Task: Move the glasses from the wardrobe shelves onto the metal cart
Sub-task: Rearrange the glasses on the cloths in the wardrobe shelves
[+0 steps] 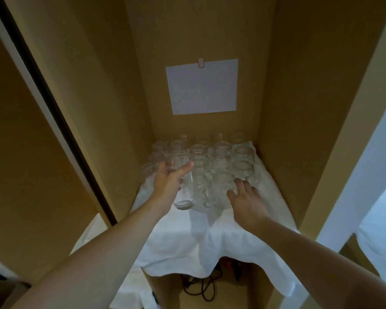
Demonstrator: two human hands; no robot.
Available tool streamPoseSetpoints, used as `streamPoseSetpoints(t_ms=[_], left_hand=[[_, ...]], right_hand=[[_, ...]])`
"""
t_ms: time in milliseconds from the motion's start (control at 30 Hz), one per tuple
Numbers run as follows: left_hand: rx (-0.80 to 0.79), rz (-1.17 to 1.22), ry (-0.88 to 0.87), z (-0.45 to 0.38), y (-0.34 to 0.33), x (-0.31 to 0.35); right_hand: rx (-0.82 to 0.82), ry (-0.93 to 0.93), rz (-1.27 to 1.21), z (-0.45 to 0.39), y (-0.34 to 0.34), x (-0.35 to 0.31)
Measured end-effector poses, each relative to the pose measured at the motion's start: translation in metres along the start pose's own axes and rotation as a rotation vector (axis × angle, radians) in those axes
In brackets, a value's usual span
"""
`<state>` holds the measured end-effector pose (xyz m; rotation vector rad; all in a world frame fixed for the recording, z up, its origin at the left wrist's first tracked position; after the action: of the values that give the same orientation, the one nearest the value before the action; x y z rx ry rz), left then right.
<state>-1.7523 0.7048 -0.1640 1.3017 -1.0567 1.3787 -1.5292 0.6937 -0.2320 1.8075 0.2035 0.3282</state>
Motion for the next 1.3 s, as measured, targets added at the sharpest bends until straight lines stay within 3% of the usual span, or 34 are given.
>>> streamPoseSetpoints(t_ms=[100, 167, 233, 333, 500, 600, 733, 867, 933, 1000, 1133, 1300], left_hand=[[-0.024, -0.001, -0.027, -0.001, -0.015, 0.005], [-0.058, -0.020, -0.045, -0.001, -0.026, 0.008], [-0.098, -0.027, -0.074, 0.001, -0.037, 0.012], [-0.165, -0.011, -0.096, 0.005, -0.055, 0.019], [-0.314, -0.006, -0.152, 0.014, -0.080, 0.030], [-0.420, 0.013, -0.174, 0.014, -0.088, 0.032], [-0.498, -0.063, -0.216, 0.011, -0.092, 0.033], [-0.484, -0.173, -0.174, 0.002, -0.091, 0.020], [-0.421, -0.232, -0.128, -0.001, -0.088, 0.013], [-0.371, -0.305, -0.124, -0.007, -0.085, 0.005], [-0.333, -0.400, -0.158, -0.017, -0.079, -0.004], [-0.334, -0.401, -0.187, -0.022, -0.072, -0.002]], right_hand=[[0.099, -0.068, -0.205, 0.003, 0.011, 0.010], [0.161, -0.216, -0.463, 0.005, 0.020, 0.015], [0.155, -0.462, -0.886, 0.005, 0.029, 0.016], [-0.038, -0.729, -1.585, 0.005, 0.031, 0.004], [-0.215, -0.698, -2.103, 0.018, 0.031, -0.008], [-0.107, -0.687, -2.297, 0.020, 0.040, -0.005], [0.177, -0.706, -2.408, 0.028, 0.053, 0.014], [0.330, -0.577, -2.276, 0.034, 0.073, 0.043], [0.417, -0.661, -2.084, 0.033, 0.082, 0.055], [0.501, -0.796, -1.710, 0.034, 0.097, 0.061], [0.355, -0.716, -0.884, 0.031, 0.120, 0.066], [0.108, -0.617, -0.487, 0.025, 0.102, 0.063]])
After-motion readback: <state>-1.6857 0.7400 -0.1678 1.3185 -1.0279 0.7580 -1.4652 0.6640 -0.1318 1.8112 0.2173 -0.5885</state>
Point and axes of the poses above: each hand's wrist, its own z-axis away from the middle knuckle, its own y-axis out of the back of the hand, x = y × z, the point moved 3 cm from there along -z, towards the middle knuckle, and after that the axes turned 3 degrees about y, right-handed, at the moved point
